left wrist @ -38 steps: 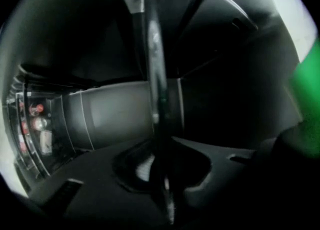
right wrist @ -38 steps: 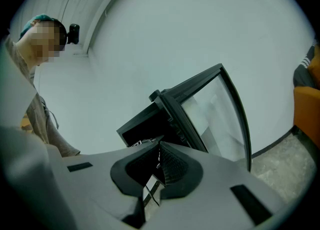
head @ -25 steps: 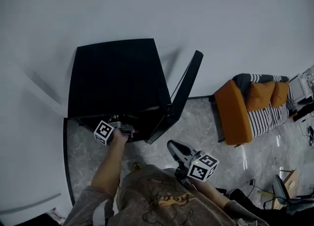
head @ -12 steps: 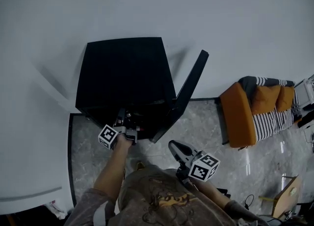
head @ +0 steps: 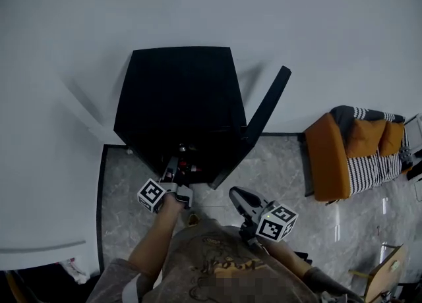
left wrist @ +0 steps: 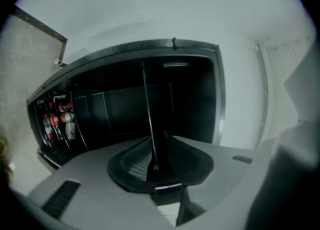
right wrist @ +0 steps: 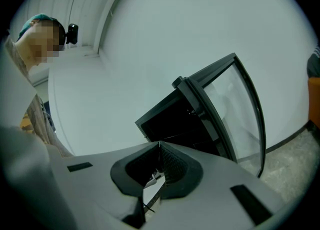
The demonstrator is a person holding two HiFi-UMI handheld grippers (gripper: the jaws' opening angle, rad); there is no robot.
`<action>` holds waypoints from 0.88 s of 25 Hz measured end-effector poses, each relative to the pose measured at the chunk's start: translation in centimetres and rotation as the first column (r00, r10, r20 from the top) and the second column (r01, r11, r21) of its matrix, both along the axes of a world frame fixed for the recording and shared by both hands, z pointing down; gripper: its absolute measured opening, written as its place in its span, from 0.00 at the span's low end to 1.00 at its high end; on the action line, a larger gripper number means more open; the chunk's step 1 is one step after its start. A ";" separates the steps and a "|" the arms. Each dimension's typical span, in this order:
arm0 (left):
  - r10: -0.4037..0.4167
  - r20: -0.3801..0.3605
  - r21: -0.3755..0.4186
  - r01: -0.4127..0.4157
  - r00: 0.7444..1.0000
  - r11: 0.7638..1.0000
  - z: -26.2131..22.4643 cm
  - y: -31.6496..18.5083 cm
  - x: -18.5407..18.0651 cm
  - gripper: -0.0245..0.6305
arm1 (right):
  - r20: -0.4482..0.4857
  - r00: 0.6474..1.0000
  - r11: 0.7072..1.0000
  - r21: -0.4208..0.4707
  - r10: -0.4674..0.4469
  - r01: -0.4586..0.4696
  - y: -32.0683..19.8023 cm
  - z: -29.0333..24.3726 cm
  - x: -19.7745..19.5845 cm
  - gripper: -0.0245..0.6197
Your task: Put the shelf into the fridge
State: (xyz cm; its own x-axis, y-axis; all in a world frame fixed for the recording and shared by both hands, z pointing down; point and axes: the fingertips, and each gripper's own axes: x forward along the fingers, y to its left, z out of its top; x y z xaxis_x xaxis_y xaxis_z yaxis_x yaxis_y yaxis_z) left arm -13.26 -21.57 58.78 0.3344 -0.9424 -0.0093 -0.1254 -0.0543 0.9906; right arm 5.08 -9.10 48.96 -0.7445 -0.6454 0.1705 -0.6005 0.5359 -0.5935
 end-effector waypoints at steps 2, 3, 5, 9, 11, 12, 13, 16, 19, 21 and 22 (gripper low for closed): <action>0.012 -0.032 0.030 -0.011 0.999 0.999 -1.2 0.9 0.3 0.16 | 0.000 1.000 1.000 0.001 -0.008 0.008 0.2 0.0 -0.1 0.07; 0.019 -0.042 0.041 -0.017 0.999 0.999 -1.6 1.3 0.5 0.15 | 0.000 1.000 1.000 0.000 -0.012 0.012 0.2 0.0 -0.2 0.07; 0.029 -0.045 0.040 -0.027 0.999 0.999 -2.0 2.1 0.6 0.11 | 0.000 1.000 1.000 0.000 -0.019 0.019 0.3 0.1 -0.3 0.07; 0.060 -0.039 0.023 -0.059 0.997 0.998 -3.1 3.6 1.1 0.05 | 0.002 1.000 1.000 0.002 -0.031 0.031 0.3 0.0 -0.7 0.07; 0.085 -0.049 0.050 -0.082 0.995 0.995 -4.4 4.3 1.6 0.05 | 0.005 0.999 0.999 0.006 -0.038 0.038 0.3 0.0 -1.0 0.07; 0.098 -0.052 0.067 -0.094 0.994 0.993 -5.1 4.7 1.8 0.05 | 0.006 0.999 0.999 0.008 -0.042 0.042 0.2 0.0 -1.1 0.07; 0.111 -0.050 0.079 -0.107 0.993 0.991 -5.6 5.0 1.9 0.05 | 0.007 0.999 0.999 0.010 -0.046 0.046 0.2 0.0 -1.2 0.07; 0.151 -0.026 0.098 -0.148 0.988 0.984 -6.7 6.3 2.3 0.05 | 0.010 0.998 0.998 0.011 -0.056 0.055 0.3 0.1 -1.4 0.07; 0.199 0.012 0.114 -0.199 0.980 0.973 -7.7 7.6 3.0 0.05 | 0.014 0.998 0.998 0.010 -0.059 0.059 0.4 0.0 -1.5 0.07; 0.225 0.054 0.127 -0.231 0.973 0.965 -8.4 8.4 3.4 0.05 | 0.012 0.998 0.998 0.011 -0.060 0.060 0.4 -0.1 -1.4 0.07; 0.235 0.092 0.140 -0.246 0.968 0.959 -8.7 8.8 3.6 0.05 | 0.010 0.998 0.998 0.014 -0.063 0.063 0.4 -0.2 -1.4 0.07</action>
